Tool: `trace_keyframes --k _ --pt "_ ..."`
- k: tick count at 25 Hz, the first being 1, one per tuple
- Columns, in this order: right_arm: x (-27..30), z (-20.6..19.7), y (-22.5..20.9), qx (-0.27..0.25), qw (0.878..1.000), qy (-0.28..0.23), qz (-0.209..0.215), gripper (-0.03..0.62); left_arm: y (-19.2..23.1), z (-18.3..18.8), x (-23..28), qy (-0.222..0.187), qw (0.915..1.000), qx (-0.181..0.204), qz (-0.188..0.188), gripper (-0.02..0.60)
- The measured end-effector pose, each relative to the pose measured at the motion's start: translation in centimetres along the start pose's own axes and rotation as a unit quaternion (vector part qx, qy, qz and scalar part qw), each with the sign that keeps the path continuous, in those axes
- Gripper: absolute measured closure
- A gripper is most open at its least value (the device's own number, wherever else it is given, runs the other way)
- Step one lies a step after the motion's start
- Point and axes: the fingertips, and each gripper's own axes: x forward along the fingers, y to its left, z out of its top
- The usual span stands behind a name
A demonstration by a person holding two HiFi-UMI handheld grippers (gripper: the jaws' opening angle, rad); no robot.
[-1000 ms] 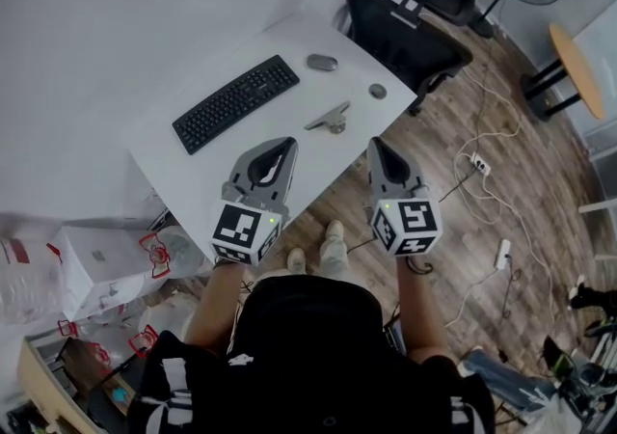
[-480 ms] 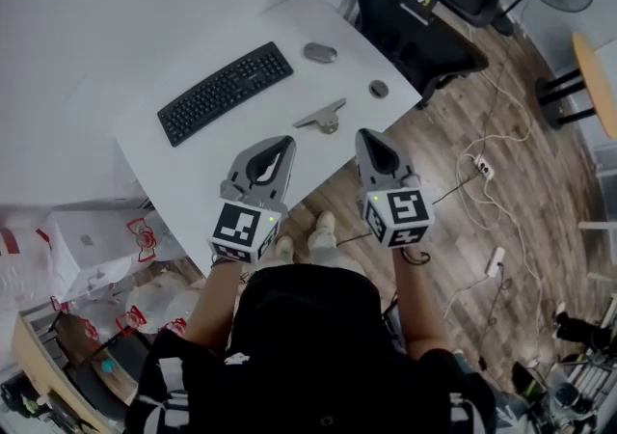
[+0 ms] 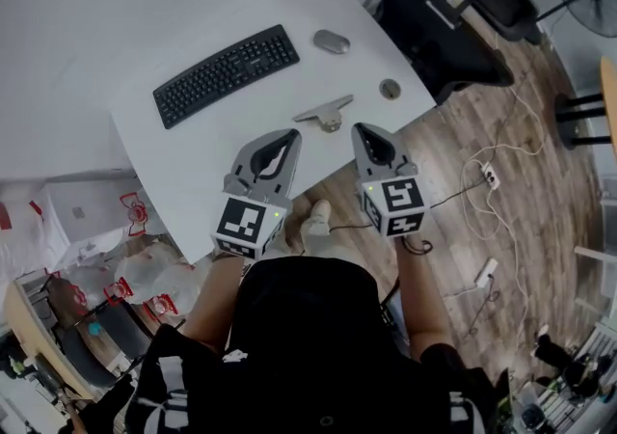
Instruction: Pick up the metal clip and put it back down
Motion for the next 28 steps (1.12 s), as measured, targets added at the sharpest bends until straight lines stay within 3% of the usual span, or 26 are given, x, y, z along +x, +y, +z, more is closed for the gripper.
trace_keyframes --k 11,22,28 --pt "5.7 -6.4 -0.1 -0.08 0.988 0.117 0.063 0.559 1.9 -2.8 0.8 0.027 0.9986 -0.021 0.041 0.557" --pt "10.0 -14.1 0.1 -0.206 0.942 0.244 0.099 0.557 4.5 -6.7 0.0 0.06 0.9946 -0.047 0.071 0.557" --pt "11.7 -16.1 -0.2 -0.253 0.924 0.268 0.099 0.539 5.1 -8.0 -0.3 0.073 0.9932 -0.046 0.077 0.557"
